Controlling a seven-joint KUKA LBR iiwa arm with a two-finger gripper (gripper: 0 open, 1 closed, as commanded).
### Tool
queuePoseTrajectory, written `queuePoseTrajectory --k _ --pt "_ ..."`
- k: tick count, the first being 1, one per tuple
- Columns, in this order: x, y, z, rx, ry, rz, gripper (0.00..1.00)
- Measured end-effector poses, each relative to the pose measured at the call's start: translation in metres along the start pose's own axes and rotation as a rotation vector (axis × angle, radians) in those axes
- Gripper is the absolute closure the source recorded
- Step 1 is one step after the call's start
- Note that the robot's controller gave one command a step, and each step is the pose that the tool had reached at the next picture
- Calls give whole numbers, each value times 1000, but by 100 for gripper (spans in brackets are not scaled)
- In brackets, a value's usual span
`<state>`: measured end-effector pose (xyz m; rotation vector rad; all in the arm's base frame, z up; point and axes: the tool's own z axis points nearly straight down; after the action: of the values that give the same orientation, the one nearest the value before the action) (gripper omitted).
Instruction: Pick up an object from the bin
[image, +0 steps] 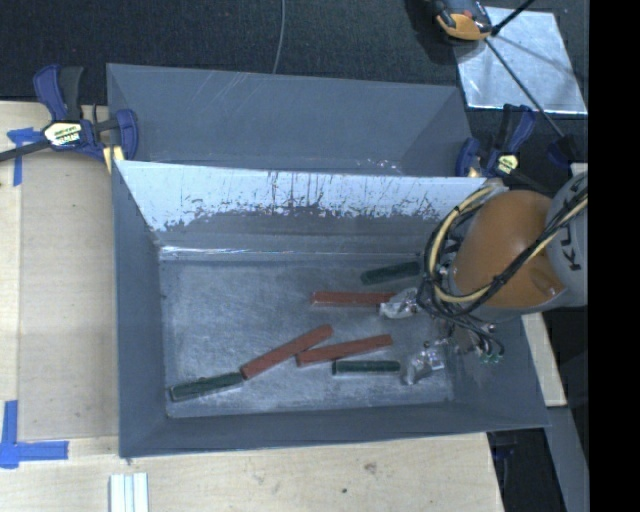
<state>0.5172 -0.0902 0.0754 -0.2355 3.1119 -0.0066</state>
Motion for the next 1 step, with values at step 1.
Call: queuePoseTrajectory --k 1 --pt "0 0 0 0 0 -1 0"
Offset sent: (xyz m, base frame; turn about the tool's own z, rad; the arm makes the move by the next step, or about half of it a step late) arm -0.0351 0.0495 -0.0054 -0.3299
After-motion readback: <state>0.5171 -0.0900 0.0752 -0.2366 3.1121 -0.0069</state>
